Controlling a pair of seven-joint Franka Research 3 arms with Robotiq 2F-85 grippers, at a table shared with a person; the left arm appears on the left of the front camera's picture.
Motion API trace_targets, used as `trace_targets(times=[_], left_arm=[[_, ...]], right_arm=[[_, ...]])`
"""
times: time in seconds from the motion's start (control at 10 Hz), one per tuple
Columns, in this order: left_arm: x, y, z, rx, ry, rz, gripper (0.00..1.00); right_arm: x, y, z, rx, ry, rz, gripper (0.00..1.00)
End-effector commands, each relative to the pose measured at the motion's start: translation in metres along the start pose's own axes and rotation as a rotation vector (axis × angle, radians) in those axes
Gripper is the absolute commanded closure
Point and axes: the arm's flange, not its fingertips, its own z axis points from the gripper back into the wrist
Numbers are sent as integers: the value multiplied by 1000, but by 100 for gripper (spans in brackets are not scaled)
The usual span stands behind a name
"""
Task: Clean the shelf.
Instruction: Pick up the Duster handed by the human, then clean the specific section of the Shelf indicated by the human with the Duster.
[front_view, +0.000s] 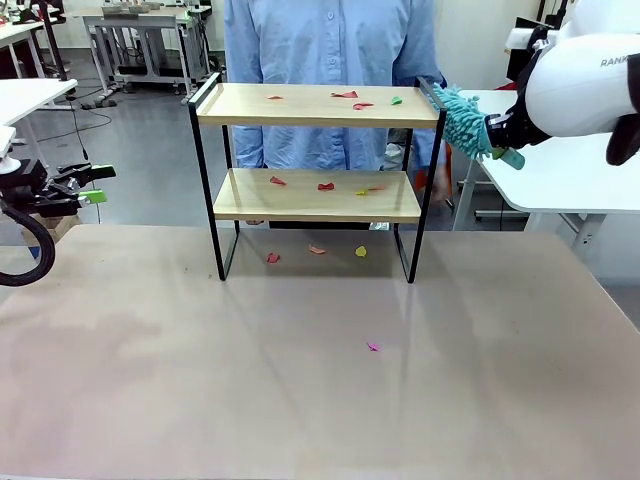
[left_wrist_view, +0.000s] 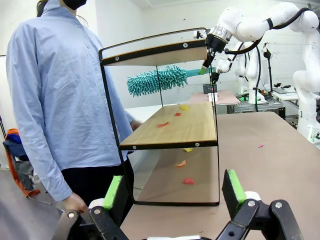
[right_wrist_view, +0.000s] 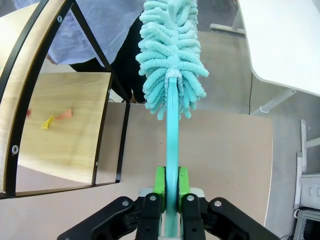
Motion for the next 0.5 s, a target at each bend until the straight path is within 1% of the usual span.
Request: trace_targets(times=[0.0,0.4], left_arm=[[2,0,0,-10,7,-11,0],[2,0,0,-10,7,-11,0]], right_arm=[[1,-1,2,-1,-9,27,92],[1,-1,2,-1,-9,27,92]])
